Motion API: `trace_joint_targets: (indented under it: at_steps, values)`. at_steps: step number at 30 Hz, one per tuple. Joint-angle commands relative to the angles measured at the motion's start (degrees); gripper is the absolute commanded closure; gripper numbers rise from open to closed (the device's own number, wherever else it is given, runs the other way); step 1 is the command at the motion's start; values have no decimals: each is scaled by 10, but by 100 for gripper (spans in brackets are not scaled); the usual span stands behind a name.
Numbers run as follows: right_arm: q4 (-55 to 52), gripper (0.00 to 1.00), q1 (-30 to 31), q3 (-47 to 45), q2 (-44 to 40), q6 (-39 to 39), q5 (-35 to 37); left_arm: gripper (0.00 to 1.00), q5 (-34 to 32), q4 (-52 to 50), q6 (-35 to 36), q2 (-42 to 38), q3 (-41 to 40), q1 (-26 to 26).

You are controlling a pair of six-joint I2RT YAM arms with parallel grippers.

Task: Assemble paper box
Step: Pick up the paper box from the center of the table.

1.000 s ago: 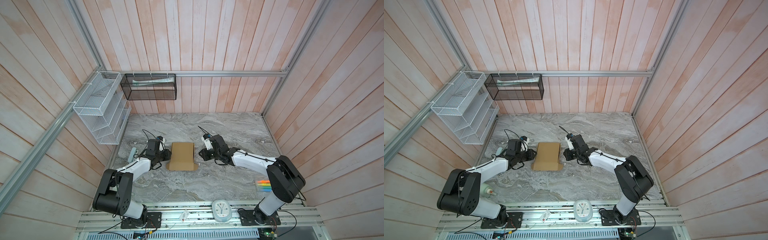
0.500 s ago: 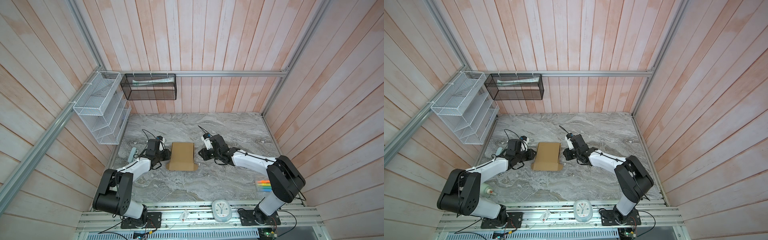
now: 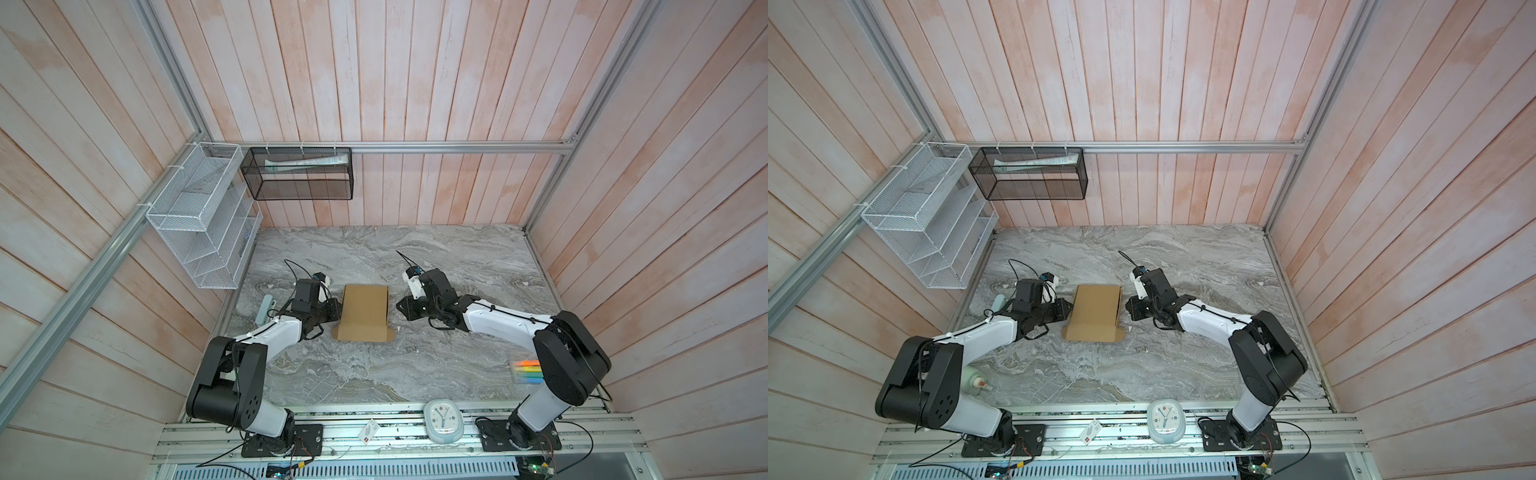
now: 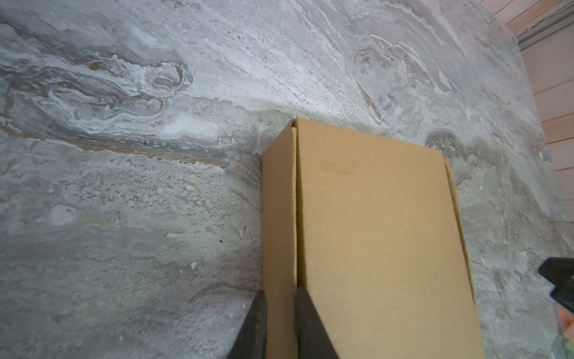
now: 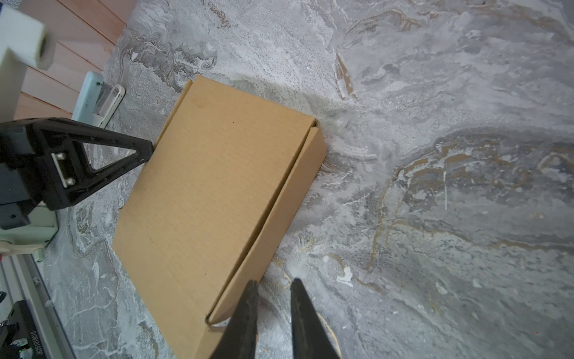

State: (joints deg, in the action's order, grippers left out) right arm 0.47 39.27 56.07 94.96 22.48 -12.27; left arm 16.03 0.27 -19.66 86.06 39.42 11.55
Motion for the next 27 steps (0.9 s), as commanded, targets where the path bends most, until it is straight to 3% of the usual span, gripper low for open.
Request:
trace_joint_targets:
  at_steps: [1, 14, 27]
  values:
    - [14, 77, -2, -2, -3, 8, -11, 80, -1, 7, 2, 9, -13, -3]
    - [56, 51, -10, -12, -3, 75, -35, 93, 13, 27, -8, 10, -24, -4]
    - [153, 33, -13, -44, 27, 166, -92, 100, 20, 49, -15, 10, -40, -8]
